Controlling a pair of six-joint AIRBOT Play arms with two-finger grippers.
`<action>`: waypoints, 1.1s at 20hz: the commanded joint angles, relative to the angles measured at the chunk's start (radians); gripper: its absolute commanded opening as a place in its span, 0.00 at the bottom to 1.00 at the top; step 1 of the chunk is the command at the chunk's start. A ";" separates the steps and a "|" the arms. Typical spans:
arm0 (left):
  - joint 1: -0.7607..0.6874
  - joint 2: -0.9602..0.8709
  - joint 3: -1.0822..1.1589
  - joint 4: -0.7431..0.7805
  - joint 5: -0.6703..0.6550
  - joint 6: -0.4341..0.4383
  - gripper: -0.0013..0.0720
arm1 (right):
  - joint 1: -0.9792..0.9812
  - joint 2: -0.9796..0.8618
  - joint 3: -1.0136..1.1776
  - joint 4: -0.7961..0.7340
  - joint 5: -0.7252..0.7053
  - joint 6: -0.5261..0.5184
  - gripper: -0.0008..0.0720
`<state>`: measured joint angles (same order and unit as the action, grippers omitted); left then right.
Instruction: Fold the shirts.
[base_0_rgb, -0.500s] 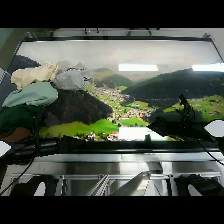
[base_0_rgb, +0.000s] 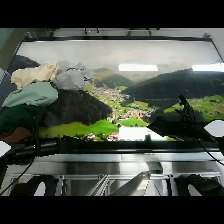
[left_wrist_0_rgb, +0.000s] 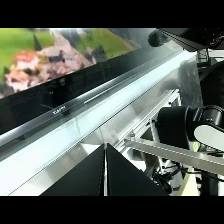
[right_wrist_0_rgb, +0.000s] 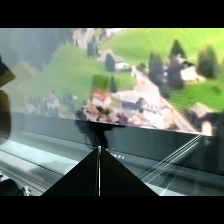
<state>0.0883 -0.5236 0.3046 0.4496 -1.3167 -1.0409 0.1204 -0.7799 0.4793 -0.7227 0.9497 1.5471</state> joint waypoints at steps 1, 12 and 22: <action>-0.001 0.001 0.000 0.000 0.000 0.000 0.04 | 0.001 -0.001 -0.001 0.002 0.000 0.000 0.04; -0.031 0.001 0.002 0.002 0.192 0.000 0.04 | 0.002 -0.059 -0.001 0.013 -0.084 -0.036 0.04; 0.431 -0.527 0.647 0.283 0.183 -0.007 0.98 | -0.159 -0.132 0.236 0.009 -0.116 -0.282 0.77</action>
<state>0.3790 -0.8600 0.7628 0.6712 -1.1110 -1.0428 0.0280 -0.8909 0.6445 -0.7124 0.8406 1.3243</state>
